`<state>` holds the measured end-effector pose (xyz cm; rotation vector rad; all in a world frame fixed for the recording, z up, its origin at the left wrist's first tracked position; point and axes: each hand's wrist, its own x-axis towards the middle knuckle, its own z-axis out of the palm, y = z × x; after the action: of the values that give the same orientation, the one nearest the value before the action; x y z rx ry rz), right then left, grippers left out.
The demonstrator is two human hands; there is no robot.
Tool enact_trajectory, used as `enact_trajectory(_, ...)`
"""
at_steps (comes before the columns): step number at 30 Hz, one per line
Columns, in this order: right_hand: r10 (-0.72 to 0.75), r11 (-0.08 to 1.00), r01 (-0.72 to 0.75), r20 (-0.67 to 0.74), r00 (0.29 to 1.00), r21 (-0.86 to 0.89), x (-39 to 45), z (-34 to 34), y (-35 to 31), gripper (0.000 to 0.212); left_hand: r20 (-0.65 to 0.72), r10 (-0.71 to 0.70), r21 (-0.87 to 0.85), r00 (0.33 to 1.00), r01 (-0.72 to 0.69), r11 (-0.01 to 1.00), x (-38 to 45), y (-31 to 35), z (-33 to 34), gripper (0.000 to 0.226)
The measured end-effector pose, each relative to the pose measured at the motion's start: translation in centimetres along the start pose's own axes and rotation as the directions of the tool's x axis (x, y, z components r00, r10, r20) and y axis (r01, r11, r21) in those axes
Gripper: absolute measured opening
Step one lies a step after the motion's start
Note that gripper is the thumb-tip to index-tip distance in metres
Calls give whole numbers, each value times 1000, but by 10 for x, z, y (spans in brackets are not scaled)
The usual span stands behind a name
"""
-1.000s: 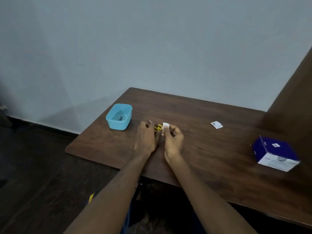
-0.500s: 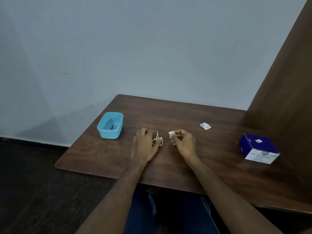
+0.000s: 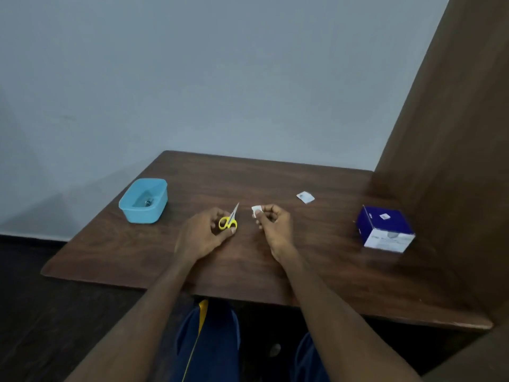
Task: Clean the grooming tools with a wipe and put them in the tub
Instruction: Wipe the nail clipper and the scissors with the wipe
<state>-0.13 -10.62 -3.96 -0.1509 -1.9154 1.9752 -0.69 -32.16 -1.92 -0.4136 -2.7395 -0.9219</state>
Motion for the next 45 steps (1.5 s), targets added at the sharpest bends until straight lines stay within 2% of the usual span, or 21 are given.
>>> enact_trajectory(4,-18,999,19,-24,1000,40,-2,0,0,9,46,-34,-97,998,38,995,5,1,4,28)
enact_trajectory(8,-14,997,19,-56,998,80,-1,0,-4,9,10,-94,-206,996,94,974,22,13,14,18)
enact_trajectory(12,-15,984,36,-121,993,174,2,-2,-3,7,28,-122,-487,992,120,865,40,34,39,20)
enact_trajectory(16,9,970,41,-201,980,240,13,-9,4,7,81,-106,-590,991,133,796,57,50,56,15)
enact_trajectory(23,44,990,-38,-41,998,134,70,-17,4,3,142,5,-577,990,79,813,105,34,56,13)
enact_trajectory(27,38,996,-36,-33,999,83,99,-9,11,6,104,38,-511,994,21,859,136,25,57,10)
enact_trajectory(31,73,984,-64,-46,996,167,108,-18,16,8,54,91,-485,994,-53,873,142,17,75,9)
enact_trajectory(33,65,987,-60,-28,997,149,112,-22,17,8,25,79,-504,997,-56,862,142,11,82,7)
enact_trajectory(39,69,989,-70,15,998,133,122,-12,16,12,70,92,-603,993,-31,797,144,14,80,7)
enact_trajectory(45,5,999,-8,57,998,53,118,-12,15,15,84,161,-594,983,-81,801,144,16,79,10)
